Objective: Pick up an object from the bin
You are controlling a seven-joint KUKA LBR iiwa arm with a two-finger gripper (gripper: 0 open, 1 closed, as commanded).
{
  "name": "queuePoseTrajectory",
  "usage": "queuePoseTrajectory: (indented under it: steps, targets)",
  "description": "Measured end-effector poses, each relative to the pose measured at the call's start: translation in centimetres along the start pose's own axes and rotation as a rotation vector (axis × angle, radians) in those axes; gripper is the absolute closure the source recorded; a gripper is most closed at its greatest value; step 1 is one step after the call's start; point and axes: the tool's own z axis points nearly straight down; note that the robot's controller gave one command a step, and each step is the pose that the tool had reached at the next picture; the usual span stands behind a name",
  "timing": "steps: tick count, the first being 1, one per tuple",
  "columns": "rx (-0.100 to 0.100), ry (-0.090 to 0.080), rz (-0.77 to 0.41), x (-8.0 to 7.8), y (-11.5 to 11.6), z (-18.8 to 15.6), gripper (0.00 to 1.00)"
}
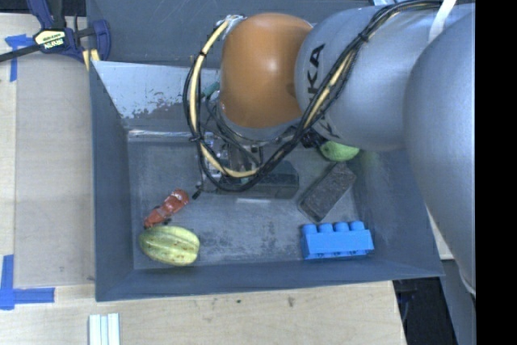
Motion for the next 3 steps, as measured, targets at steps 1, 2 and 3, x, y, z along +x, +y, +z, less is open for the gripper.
queuePoseTrajectory:
  steps: [1,2,3]
  targets:
    - [0.002,0.005,0.024,0.2,-2.1,-2.9,0.00]
    - [0.003,0.005,0.024,0.2,-2.1,-2.9,0.00]
    - [0.000,0.000,-0.047,-0.8,-3.0,-1.1,0.00]
